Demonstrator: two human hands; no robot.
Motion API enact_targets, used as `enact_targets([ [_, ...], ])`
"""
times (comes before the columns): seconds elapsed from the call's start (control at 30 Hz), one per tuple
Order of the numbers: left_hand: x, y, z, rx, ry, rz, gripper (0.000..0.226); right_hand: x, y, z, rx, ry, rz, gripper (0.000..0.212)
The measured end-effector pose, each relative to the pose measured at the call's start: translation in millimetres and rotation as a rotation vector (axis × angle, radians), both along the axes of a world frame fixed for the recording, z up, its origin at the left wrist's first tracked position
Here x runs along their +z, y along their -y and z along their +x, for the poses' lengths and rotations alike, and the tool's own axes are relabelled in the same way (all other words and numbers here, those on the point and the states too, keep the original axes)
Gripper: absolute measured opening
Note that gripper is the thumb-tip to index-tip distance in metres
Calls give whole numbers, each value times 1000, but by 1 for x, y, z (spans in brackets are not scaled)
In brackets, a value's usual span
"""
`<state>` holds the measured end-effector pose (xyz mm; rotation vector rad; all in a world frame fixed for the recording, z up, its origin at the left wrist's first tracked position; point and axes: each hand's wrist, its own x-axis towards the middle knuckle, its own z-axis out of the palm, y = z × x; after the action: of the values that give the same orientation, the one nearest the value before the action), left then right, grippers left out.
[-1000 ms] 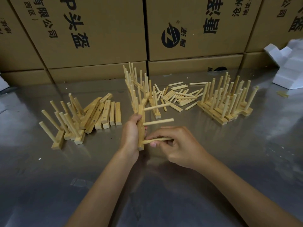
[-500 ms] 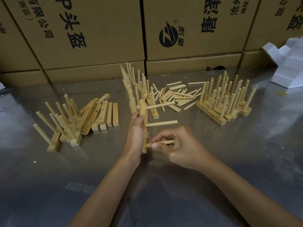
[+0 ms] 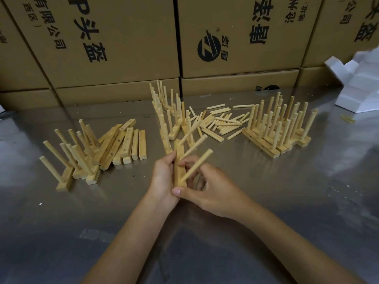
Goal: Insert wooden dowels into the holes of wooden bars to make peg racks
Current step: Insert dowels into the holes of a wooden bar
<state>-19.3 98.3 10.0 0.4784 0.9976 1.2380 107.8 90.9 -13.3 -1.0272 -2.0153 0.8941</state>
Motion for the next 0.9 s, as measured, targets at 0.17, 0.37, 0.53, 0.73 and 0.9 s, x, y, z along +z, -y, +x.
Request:
enact_targets([
  [0.17,1,0,2,-88,-80,22,43,-2,-5,4,-53,11,65,39],
  [0.37,-1,-15,-13,-52,-532,44,22,-7,-21,25,-201,210,16,31],
  [0.53,-3,-24,-31,57,-655,48,26,-15,-33,25,-212,242,18,23],
  [0.73,-3,-27,-44,174,-687,49,30,-21,-57,20,-426,238,27,42],
  [0.9,-5,-29,-57,355,-707,93,33,-19,-81,6,-563,354,40,46],
])
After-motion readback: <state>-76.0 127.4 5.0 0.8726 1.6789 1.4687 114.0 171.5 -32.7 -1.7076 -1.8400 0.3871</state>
